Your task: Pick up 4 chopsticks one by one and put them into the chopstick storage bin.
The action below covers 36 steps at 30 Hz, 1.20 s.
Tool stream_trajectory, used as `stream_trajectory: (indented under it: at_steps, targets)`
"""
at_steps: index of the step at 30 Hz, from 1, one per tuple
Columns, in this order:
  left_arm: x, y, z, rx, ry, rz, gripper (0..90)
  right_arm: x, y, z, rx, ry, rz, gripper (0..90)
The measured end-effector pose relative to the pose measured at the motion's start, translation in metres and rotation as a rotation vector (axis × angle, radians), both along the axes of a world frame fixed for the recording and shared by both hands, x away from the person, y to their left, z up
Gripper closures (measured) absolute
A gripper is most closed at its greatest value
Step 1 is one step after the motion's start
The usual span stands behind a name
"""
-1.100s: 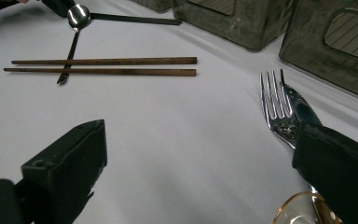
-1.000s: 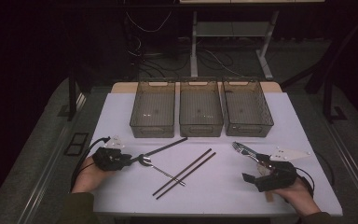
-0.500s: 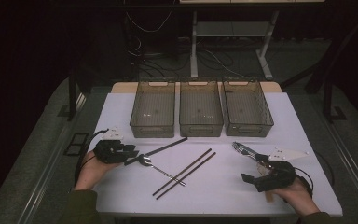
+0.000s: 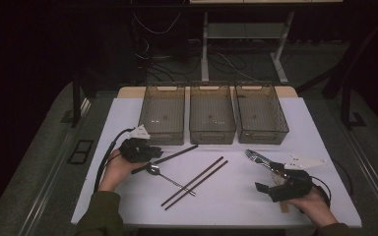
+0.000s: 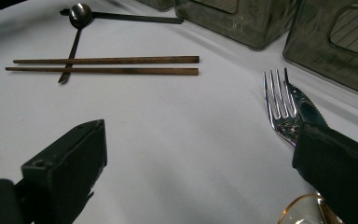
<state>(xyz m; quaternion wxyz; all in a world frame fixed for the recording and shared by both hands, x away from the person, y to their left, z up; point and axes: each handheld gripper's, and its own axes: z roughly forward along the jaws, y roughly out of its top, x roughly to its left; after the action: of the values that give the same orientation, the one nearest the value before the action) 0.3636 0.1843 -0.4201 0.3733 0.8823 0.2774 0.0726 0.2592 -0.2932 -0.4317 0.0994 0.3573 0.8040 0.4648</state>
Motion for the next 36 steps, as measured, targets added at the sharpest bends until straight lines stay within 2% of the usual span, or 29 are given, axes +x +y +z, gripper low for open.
stream_trajectory:
  at_steps: [4,6,10,11,17,22,36]
  targets:
    - [-0.001,0.001,-0.007,0.065,0.005,-0.013,78.2,-0.001,0.000,0.000,0.001,0.000,-0.002,3.2]
    - [-0.001,0.002,-0.010,0.063,0.024,-0.003,78.6,0.000,0.000,0.000,0.000,0.001,-0.002,3.2]
    - [0.001,0.003,-0.012,0.055,0.033,-0.002,79.1,0.000,0.000,0.000,-0.001,0.000,-0.002,3.2]
    - [0.002,0.004,-0.012,0.057,0.024,-0.016,79.3,0.000,0.000,-0.001,-0.001,-0.001,-0.002,3.2]
    - [0.003,0.004,-0.014,0.029,0.045,-0.017,80.2,0.000,0.000,-0.001,-0.003,0.001,-0.002,3.2]
    - [0.004,0.003,-0.016,0.040,0.052,-0.019,80.7,0.000,0.000,-0.001,-0.003,0.001,-0.003,3.2]
    - [0.005,0.005,-0.017,0.043,0.042,-0.010,81.5,0.001,0.000,-0.001,-0.004,0.000,-0.002,3.2]
